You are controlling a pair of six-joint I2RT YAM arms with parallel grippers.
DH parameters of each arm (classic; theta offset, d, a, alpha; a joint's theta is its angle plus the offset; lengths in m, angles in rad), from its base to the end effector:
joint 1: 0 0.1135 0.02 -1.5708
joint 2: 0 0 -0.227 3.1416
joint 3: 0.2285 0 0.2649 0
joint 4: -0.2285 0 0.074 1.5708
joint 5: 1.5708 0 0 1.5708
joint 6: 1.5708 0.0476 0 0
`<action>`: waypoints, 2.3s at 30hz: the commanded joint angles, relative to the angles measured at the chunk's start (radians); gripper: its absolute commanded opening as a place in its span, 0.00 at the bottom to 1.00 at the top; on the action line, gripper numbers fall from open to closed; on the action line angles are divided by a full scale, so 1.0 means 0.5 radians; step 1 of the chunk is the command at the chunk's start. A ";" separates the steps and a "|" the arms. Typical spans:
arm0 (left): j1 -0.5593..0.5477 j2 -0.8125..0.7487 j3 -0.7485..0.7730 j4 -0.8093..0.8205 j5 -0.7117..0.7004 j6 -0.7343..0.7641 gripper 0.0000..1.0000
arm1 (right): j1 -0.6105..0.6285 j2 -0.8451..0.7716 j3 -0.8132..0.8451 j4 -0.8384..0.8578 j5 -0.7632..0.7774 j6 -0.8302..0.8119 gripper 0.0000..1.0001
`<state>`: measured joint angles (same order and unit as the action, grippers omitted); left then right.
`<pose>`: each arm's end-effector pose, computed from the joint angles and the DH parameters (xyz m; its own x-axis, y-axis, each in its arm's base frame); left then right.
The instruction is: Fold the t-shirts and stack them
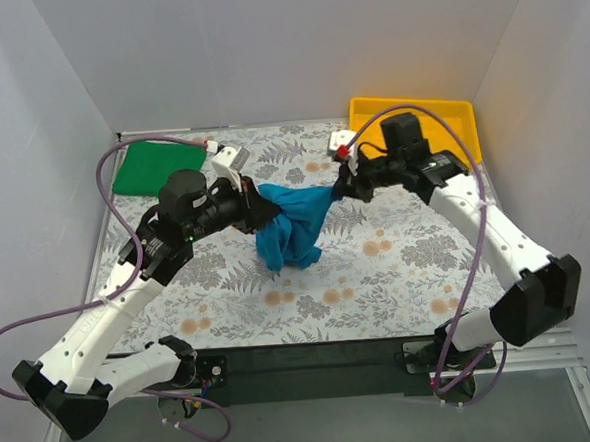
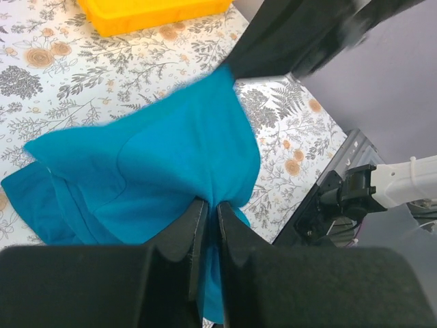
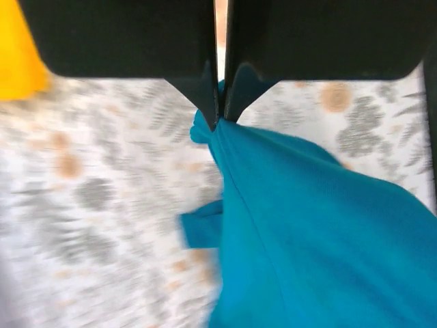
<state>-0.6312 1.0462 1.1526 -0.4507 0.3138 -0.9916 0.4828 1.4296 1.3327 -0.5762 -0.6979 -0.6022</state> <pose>0.2083 -0.1705 0.3568 -0.8152 -0.3901 -0.4280 0.2076 0.4932 -0.8448 0.2843 0.1836 0.3041 -0.0015 -0.4908 -0.8713 -0.9726 0.2031 -0.1128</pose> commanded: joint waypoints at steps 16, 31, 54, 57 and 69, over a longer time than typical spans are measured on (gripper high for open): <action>0.001 0.024 -0.409 0.371 0.228 -0.112 0.00 | -0.401 -0.601 0.344 -0.179 0.343 -0.235 0.01; -0.078 0.469 -1.007 1.327 0.615 -0.606 0.63 | -0.517 -0.721 0.176 -0.176 0.298 -0.247 0.01; -0.404 1.513 -0.400 1.444 0.397 -0.532 0.58 | -0.616 -0.810 -0.008 -0.151 0.172 -0.195 0.01; -0.404 1.479 -0.409 1.503 0.474 -0.563 0.10 | -0.628 -0.810 -0.018 -0.148 0.169 -0.192 0.01; -0.401 0.424 0.013 0.813 0.011 -0.156 0.00 | -0.634 -0.736 0.454 -0.222 0.537 -0.311 0.01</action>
<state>-0.8284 1.4220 1.0294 0.0719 0.4320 -1.1858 0.1703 1.0599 1.4170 -0.7170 -0.4911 -0.7376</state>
